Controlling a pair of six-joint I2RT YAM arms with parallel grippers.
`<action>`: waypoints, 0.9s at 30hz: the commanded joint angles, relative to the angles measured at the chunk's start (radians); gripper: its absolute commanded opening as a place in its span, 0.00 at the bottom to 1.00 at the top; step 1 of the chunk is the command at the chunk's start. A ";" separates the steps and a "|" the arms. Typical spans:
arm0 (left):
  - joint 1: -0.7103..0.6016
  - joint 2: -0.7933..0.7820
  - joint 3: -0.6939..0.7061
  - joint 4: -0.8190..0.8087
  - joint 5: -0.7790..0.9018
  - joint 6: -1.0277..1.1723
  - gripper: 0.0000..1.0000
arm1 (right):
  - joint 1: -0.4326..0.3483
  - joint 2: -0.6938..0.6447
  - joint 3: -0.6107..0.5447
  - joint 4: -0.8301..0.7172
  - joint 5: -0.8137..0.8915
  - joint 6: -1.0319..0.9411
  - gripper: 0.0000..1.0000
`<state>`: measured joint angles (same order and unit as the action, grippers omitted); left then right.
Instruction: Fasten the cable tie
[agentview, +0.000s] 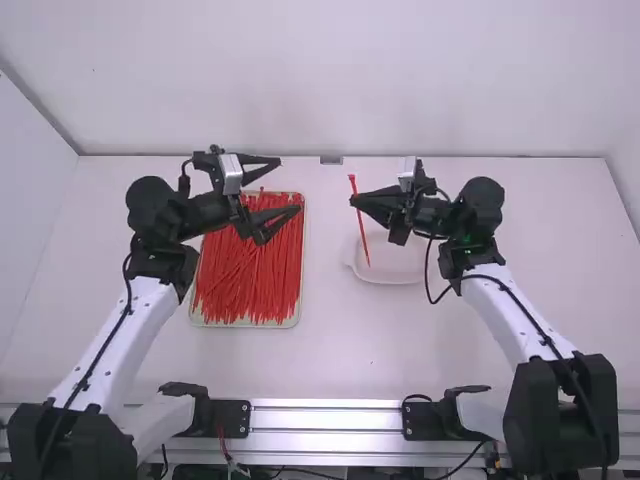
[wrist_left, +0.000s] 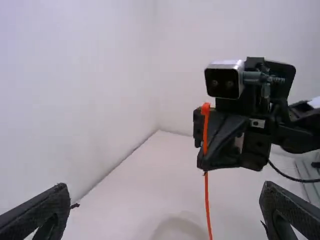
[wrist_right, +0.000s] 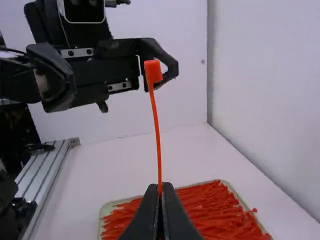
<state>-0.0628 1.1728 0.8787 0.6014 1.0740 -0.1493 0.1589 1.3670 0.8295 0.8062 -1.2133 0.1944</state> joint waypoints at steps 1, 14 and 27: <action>-0.003 0.032 0.075 0.005 0.055 -0.018 0.99 | 0.013 0.004 0.034 0.041 0.024 0.053 0.00; -0.017 0.295 0.338 0.008 0.363 -0.020 0.99 | 0.043 0.004 0.034 0.114 0.223 0.237 0.00; -0.085 0.445 0.500 0.148 0.402 -0.267 0.99 | 0.128 0.044 0.034 0.195 0.246 0.281 0.00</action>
<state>-0.1444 1.6157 1.3483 0.7391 1.4593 -0.3679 0.2882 1.3983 0.8295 0.9947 -0.9756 0.4648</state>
